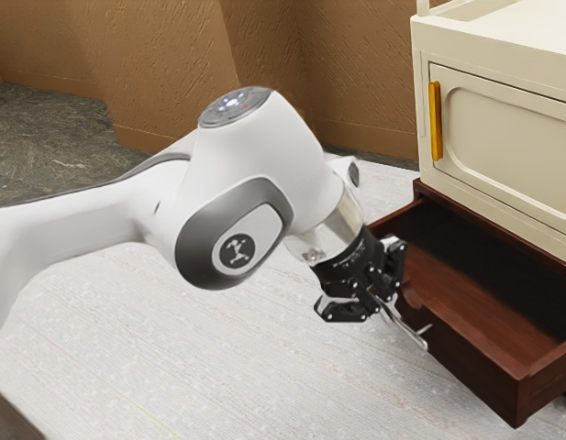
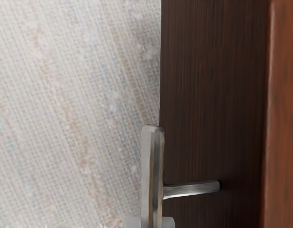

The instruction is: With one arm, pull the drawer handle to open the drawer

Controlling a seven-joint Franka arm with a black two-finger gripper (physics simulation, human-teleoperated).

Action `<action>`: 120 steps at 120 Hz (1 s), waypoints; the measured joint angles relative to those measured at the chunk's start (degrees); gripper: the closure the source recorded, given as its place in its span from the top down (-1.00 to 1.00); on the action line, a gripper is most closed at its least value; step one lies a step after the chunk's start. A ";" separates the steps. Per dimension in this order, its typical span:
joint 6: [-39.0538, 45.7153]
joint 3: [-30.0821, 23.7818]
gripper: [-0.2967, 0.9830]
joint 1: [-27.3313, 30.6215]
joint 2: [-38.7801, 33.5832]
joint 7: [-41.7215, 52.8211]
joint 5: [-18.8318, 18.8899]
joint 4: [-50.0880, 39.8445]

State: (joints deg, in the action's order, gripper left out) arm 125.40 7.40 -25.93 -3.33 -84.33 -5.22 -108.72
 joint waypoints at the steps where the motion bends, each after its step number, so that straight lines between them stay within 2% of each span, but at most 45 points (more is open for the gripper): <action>1: 0.00 0.00 -0.69 0.00 -0.07 0.00 0.00 -0.08; 97: 0.29 0.34 -0.69 -0.06 -7.51 0.29 0.16 -7.70; 120: 0.31 0.37 -0.59 0.97 -8.11 0.49 0.22 -7.79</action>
State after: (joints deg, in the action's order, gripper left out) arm 125.72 7.77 -24.96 -11.44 -83.84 -5.00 -116.51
